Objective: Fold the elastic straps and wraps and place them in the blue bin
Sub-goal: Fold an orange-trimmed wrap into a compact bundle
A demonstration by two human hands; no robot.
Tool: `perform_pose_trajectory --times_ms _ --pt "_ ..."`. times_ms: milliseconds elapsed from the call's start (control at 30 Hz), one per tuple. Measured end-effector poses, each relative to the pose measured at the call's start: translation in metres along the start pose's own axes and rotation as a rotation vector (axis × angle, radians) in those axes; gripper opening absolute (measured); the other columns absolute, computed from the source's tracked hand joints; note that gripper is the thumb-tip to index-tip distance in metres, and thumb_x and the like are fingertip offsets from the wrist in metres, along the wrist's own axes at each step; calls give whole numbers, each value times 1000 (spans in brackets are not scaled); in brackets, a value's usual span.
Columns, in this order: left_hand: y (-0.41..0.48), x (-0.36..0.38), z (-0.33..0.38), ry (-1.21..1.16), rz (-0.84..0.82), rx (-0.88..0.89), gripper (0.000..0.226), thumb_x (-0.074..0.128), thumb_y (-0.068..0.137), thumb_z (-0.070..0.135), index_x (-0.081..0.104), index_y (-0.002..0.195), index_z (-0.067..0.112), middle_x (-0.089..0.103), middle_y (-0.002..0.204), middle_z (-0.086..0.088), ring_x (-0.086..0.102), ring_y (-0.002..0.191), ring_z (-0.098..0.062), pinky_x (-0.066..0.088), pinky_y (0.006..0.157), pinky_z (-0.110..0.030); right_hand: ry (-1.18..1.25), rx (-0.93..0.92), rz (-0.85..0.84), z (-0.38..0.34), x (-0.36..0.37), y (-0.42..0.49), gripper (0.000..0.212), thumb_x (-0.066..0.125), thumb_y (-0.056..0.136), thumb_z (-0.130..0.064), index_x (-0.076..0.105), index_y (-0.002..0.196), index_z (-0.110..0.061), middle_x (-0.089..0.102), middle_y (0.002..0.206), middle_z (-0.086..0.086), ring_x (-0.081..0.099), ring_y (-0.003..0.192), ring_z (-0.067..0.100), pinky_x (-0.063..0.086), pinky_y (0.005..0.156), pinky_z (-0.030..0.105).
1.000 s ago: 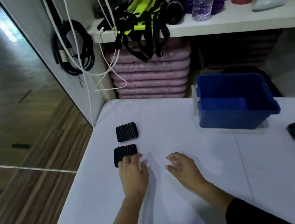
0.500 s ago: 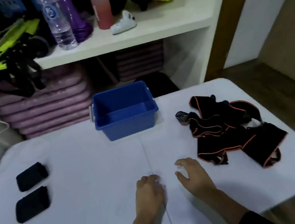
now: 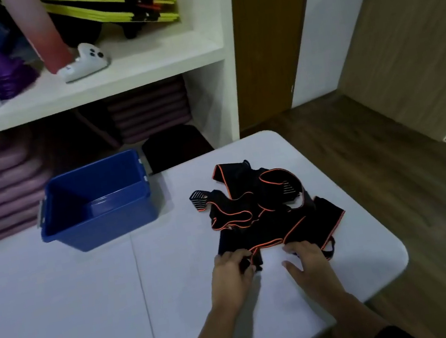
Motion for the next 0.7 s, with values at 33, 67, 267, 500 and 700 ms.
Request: perform_pose_trajectory --times_ms 33,67,267,500,700 --pt "3 6 3 32 -9 -8 37 63 82 25 59 119 26 59 114 0 45 110 -18 41 90 -23 -23 -5 1 8 -3 0 32 65 76 -22 64 105 -9 63 102 8 57 96 28 42 83 29" --pt "5 11 5 61 -27 -19 39 63 82 26 58 120 26 59 115 -1 45 111 -19 41 91 -25 -43 -9 4 16 -4 -1 33 69 75 -19 64 105 -8 64 102 10 57 96 30 43 82 30" --pt "6 28 7 152 -68 -94 41 61 82 29 56 123 30 57 120 4 45 116 -20 39 93 -29 -91 134 149 42 -20 -7 42 73 77 -18 58 117 -18 51 113 7 47 108 26 47 88 35" --pt "8 31 9 55 -37 -120 40 63 79 16 61 118 23 57 113 0 47 109 -21 39 93 -26 37 296 143 73 -31 3 41 57 90 -20 49 131 -24 50 129 11 42 121 29 38 100 41" --pt "10 32 8 56 -35 -121 37 64 80 13 62 116 22 57 113 -2 43 109 -20 40 92 -24 214 293 112 69 -33 13 39 59 90 -19 51 128 -19 55 100 0 55 96 24 43 80 30"
Point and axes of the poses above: each hand's wrist, its own y-axis towards the middle knuckle, its own x-axis out of the palm, z = x × y, the point moved 2 cm from there along y, towards the middle knuckle
